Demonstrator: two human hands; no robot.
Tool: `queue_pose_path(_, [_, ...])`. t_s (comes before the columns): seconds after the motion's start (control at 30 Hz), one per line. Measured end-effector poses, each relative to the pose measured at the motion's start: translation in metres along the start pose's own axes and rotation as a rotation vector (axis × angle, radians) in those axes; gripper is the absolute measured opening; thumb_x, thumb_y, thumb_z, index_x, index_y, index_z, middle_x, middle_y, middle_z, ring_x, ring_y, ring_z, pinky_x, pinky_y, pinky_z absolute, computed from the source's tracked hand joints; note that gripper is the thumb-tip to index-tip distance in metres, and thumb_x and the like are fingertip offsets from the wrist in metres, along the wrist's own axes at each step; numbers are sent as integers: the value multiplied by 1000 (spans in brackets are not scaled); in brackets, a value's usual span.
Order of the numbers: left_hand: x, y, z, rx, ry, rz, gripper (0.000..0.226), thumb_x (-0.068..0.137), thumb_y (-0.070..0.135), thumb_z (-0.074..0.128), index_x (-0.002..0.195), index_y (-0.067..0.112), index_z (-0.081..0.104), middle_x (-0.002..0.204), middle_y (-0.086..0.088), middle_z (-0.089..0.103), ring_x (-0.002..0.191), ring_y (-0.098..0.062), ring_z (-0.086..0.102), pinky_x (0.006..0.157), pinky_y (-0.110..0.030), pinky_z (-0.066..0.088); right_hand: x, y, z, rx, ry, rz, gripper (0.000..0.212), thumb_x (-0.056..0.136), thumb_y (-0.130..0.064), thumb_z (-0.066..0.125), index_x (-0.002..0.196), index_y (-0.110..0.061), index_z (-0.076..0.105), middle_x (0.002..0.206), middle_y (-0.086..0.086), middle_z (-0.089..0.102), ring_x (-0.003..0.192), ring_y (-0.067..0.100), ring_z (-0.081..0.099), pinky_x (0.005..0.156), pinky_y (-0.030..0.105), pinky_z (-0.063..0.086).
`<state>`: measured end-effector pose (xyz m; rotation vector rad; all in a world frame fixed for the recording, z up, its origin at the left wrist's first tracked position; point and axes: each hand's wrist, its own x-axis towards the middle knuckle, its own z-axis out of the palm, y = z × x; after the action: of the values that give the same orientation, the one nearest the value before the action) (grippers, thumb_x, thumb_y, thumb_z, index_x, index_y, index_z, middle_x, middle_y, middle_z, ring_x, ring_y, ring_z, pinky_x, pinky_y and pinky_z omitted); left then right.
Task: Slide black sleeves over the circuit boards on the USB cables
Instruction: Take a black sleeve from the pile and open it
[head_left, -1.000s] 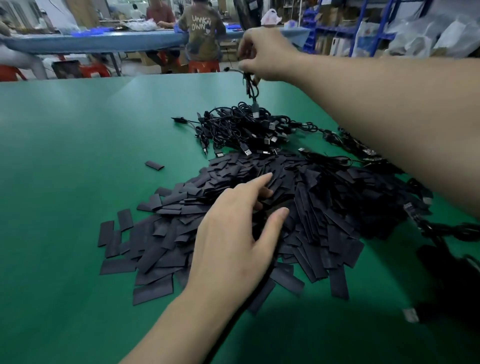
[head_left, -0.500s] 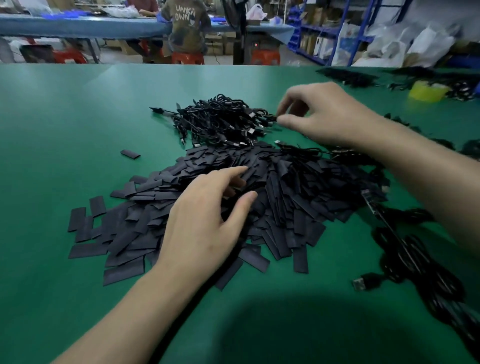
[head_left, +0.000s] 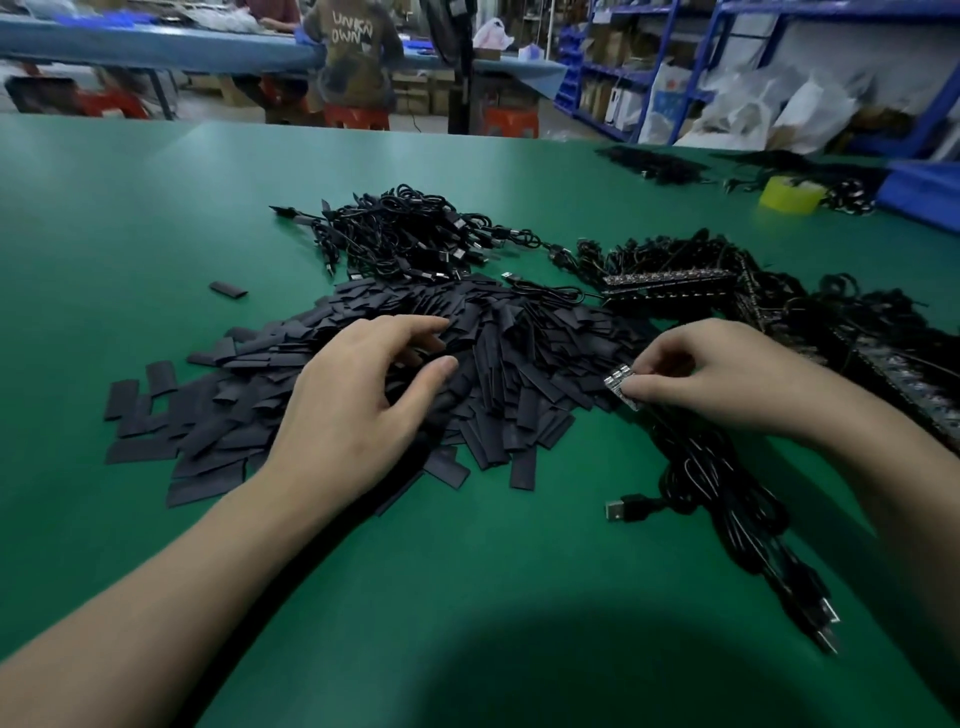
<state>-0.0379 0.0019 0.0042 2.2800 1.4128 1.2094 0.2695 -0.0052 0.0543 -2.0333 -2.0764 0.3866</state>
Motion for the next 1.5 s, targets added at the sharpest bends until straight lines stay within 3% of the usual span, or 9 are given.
queue_pose_path(0.1, [0,3,-1,-32,-27,32,31,96,34,67,126,27,69,107,14,69,102,-9,63,91,-35,52,3,-10,-5,307,-12,-15,27,78,-45,83,84,-20,74,76,-4,70,66,11,58,65,30,44])
queue_pose_path(0.27, [-4,15,3,-279,-143,34,27,93,38,67,112,23,78,100,17,75,96,2,68,82,-11,47,2,-56,3,700,-82,-139,27,72,-38,84,80,-16,70,65,-1,65,54,8,54,47,22,47])
queue_pose_path(0.37, [-2,18,4,-519,-188,-111,28,87,40,67,102,19,79,91,8,79,86,-3,72,82,-22,56,0,-79,26,862,-59,-200,19,82,-23,82,80,-14,66,62,-2,66,51,8,54,44,22,47])
queue_pose_path(0.47, [1,15,4,-654,-188,-192,20,83,35,72,87,17,77,79,-3,77,70,-8,67,67,-21,54,-4,-87,45,1014,-14,-231,17,83,-22,81,81,-13,66,70,5,69,59,15,56,47,24,49])
queue_pose_path(0.6, [1,14,5,-765,-203,-230,14,83,31,72,85,18,77,78,-3,78,70,-9,72,66,-14,52,-6,-82,51,944,20,-322,21,79,-43,79,80,-22,76,73,-2,71,67,8,59,61,21,47])
queue_pose_path(0.8, [1,18,5,-839,-233,-239,7,79,24,73,77,20,78,74,-2,76,67,-7,72,64,-12,52,-7,-79,54,964,8,-360,7,87,-22,77,81,-18,79,82,5,78,72,7,66,69,18,52])
queue_pose_path(0.97, [0,22,3,-858,-254,-250,8,79,19,71,81,12,74,68,-1,75,61,-2,68,59,-9,49,-9,-81,56,1111,-85,-306,9,76,-25,76,78,-16,77,82,6,77,75,10,67,74,16,52])
queue_pose_path(1.27, [1,26,1,-920,-200,-258,10,82,17,70,81,8,74,69,-2,74,61,-4,67,58,-8,49,-7,-76,51,1310,-239,-206,18,71,-35,81,80,-20,81,81,3,77,68,9,70,63,17,54])
queue_pose_path(1.5, [1,24,0,-1046,-115,-272,9,82,21,71,80,15,77,69,-2,72,61,-6,68,59,-11,50,3,-64,44,1408,-50,38,23,76,-24,78,92,-11,68,79,4,67,51,12,63,47,19,52])
